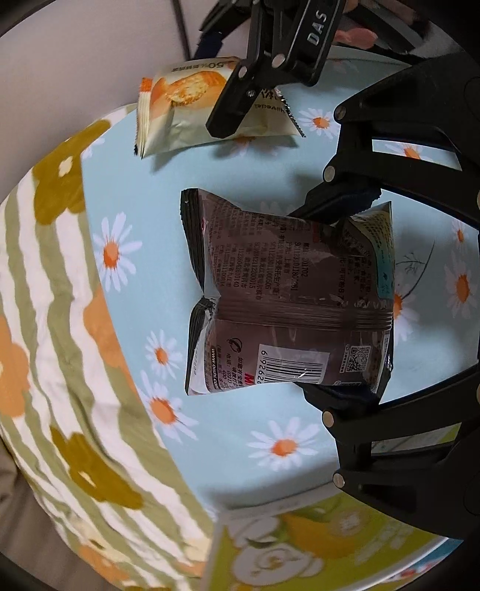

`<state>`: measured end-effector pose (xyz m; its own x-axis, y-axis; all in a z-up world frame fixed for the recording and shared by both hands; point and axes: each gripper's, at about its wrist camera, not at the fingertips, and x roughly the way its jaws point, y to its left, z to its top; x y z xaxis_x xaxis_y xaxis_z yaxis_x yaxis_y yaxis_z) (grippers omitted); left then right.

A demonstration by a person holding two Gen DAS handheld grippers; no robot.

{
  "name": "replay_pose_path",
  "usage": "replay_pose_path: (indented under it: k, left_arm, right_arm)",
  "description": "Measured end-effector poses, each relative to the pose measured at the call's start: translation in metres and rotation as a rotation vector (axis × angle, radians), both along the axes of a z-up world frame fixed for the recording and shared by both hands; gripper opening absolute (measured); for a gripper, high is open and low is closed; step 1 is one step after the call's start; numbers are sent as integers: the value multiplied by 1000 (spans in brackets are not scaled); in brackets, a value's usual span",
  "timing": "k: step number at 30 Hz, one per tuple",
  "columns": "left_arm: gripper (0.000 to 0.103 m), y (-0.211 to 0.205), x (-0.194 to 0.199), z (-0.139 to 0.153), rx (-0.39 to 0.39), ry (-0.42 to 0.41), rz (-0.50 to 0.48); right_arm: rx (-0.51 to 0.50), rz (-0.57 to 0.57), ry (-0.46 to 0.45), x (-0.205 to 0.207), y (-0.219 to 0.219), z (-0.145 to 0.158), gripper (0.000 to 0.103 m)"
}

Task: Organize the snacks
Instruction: 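Drop the brown bag into the green box with the left tool while the right holds the egg cake pack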

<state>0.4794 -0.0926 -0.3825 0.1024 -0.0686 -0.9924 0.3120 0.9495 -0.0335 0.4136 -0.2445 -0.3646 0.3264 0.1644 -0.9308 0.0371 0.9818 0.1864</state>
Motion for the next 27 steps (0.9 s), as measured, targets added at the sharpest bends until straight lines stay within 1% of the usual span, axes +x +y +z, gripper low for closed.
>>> replay_pose_path:
  k: [2, 4, 5, 6, 7, 10, 12, 17, 21, 24, 27]
  left_arm:
    - [67, 5, -3, 1, -4, -8, 31]
    - [66, 8, -7, 3, -16, -19, 54]
    - [66, 10, -9, 3, -27, -23, 67]
    - [66, 12, -10, 5, -33, -28, 77]
    - [66, 14, -13, 7, -39, -38, 89]
    - [65, 16, -18, 15, -57, -63, 111]
    - [65, 19, -22, 27, -74, -88, 129]
    - [65, 34, -41, 72, -125, -171, 188]
    - [65, 57, -62, 116, -149, -252, 227]
    - [65, 87, -78, 152, -169, -311, 270]
    - [65, 122, -92, 180, -170, -364, 311]
  right_arm:
    - [0, 3, 3, 0, 1, -3, 87]
    - [5, 10, 3, 0, 2, -5, 80]
    - [1, 15, 2, 0, 3, -7, 73]
    - [-10, 24, 1, 0, 4, -8, 62]
    - [-12, 32, -2, -1, 5, -8, 61]
    - [-12, 47, -25, -5, 7, -4, 58]
    - [-11, 56, -39, -8, 9, 2, 58]
    - [-2, 99, -96, -19, 17, 34, 58]
    - [17, 143, -155, -29, 35, 71, 58]
    - [34, 183, -198, -37, 56, 98, 58]
    - [66, 242, -253, -45, 88, 132, 58]
